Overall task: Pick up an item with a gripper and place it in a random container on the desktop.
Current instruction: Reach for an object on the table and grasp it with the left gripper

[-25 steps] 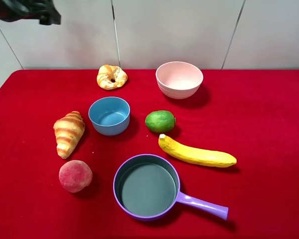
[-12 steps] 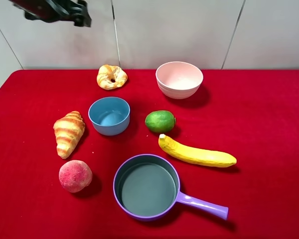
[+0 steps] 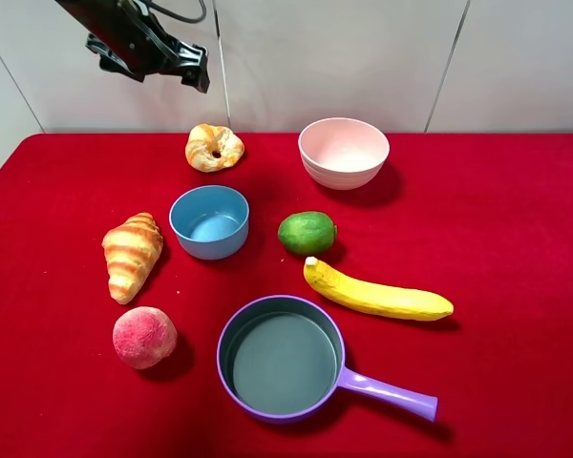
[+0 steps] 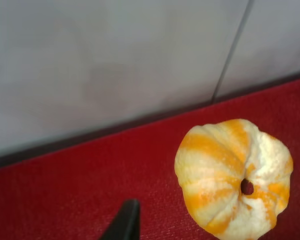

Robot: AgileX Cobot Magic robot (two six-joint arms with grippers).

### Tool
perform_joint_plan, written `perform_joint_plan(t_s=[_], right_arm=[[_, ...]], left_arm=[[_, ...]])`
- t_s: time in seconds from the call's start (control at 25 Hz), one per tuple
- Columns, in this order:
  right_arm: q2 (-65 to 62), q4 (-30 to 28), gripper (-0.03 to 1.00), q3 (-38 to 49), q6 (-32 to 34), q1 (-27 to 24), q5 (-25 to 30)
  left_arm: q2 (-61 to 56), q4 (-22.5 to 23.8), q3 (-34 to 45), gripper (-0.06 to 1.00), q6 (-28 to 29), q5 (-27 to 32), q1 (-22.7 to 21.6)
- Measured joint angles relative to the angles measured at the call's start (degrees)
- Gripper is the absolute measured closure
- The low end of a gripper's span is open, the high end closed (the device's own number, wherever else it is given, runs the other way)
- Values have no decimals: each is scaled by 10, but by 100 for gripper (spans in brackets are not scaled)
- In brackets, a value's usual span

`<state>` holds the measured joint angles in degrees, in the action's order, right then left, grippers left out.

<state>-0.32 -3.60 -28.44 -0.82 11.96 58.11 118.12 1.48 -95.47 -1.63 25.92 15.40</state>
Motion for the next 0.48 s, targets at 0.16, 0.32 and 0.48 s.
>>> perform_joint_plan(t_s=[0.16,0.32,0.48], right_arm=[[0,0,27,0,0,0,0],[0,0,27,0,0,0,0],[0,0,27,0,0,0,0]], left_arm=[[33,0,-21,-4,0,8,0],[65,0,-40,-4,0,16,0],[86,0,-46,-4,0,18,0]])
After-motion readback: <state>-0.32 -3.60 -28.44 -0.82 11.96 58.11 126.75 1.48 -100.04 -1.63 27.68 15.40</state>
